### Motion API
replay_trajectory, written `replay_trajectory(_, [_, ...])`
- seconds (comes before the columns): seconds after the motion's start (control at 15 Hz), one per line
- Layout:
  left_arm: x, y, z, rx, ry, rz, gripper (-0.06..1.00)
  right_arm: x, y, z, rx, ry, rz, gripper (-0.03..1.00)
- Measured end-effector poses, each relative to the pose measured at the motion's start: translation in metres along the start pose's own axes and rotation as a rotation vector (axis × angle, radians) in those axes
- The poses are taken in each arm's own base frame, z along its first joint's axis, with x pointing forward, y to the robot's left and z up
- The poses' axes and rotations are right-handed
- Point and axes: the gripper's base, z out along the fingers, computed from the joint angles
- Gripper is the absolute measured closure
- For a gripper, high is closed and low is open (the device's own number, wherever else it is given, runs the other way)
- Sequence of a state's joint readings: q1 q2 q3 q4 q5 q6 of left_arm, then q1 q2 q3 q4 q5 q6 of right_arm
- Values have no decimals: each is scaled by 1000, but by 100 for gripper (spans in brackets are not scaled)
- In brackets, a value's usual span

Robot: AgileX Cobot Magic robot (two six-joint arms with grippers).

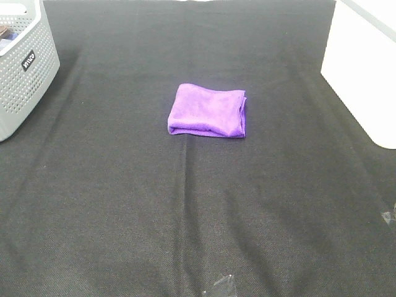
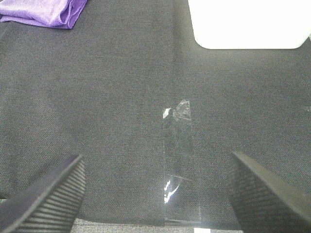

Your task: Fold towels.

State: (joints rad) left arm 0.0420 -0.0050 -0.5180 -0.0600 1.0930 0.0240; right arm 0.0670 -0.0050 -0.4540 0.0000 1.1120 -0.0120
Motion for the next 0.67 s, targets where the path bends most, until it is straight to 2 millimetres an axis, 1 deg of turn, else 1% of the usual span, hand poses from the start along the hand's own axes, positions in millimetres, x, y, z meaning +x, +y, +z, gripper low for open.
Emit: replay_trajectory(0.67, [0, 0, 0, 0, 0, 0, 11, -1, 0, 0, 0, -7, 0, 20])
